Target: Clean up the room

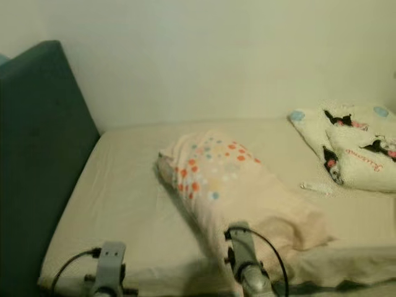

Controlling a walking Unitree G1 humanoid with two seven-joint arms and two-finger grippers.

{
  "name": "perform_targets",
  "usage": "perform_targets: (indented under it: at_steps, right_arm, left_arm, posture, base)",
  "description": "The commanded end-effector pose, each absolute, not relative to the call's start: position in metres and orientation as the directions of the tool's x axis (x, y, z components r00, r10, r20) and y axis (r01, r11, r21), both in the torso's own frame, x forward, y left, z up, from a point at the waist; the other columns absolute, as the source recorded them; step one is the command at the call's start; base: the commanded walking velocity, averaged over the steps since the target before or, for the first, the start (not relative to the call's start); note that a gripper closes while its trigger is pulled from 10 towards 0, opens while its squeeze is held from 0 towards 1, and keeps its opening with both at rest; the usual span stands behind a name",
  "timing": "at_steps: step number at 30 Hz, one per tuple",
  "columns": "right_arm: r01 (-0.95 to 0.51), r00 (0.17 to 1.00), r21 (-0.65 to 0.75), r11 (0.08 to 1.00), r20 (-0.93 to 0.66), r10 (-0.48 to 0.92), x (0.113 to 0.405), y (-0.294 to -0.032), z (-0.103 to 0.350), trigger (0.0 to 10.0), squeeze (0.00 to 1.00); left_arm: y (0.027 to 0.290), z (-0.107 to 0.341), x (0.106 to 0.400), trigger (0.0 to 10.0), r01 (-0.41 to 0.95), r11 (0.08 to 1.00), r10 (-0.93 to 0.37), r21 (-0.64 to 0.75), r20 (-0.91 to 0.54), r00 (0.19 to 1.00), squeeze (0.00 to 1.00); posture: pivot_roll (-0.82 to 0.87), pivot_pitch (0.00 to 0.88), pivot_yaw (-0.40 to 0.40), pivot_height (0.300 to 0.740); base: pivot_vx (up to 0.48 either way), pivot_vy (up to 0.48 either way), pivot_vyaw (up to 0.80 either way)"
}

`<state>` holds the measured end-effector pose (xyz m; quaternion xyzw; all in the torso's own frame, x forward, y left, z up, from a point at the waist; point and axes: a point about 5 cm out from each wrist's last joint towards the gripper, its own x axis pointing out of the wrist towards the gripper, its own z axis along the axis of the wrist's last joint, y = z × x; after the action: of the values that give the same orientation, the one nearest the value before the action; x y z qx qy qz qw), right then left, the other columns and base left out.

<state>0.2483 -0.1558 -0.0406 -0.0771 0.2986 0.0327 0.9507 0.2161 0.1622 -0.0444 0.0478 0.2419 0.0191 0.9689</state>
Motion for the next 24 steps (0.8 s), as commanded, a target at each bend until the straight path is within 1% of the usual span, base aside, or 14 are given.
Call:
perform_targets:
  at_steps: [1,7,13,24]
  right_arm:
    - [-0.115,0.808,-0.102,0.988,-0.588,0.033,0.2457,-0.1469,-0.0434,10.0,0.00]
    - [-0.149,0.804,-0.100,0.984,-0.591,0.062,0.2455,-0.1454,-0.0436,10.0,0.00]
    - [-0.182,0.799,-0.108,0.977,-0.596,0.083,0.2454,-0.1433,-0.0440,10.0,0.00]
    - [-0.184,0.789,-0.109,0.977,-0.610,0.081,0.2416,-0.1455,-0.0470,10.0,0.00]
  left_arm:
    - [0.1715,-0.0484,0.2097,10.0,-0.031,0.992,0.088,0.124,-0.491,0.867,0.00]
    - [0.1715,-0.0488,0.2079,10.0,-0.036,0.991,0.094,0.125,-0.491,0.866,0.00]
    - [0.1713,-0.0492,0.2060,10.0,-0.038,0.991,0.097,0.127,-0.494,0.864,0.00]
    - [0.1718,-0.0490,0.2050,10.0,-0.039,0.990,0.100,0.133,-0.495,0.863,0.00]
  posture:
    - [-0.02,0.036,-0.017,0.727]
    - [-0.02,0.039,-0.024,0.727]
    - [-0.02,0.041,-0.025,0.727]
    - [-0.02,0.043,-0.024,0.727]
  base:
    - [0.000,-0.480,0.00]
    - [0.000,-0.480,0.00]
    - [0.000,-0.480,0.80]
    - [0.000,-0.480,0.80]
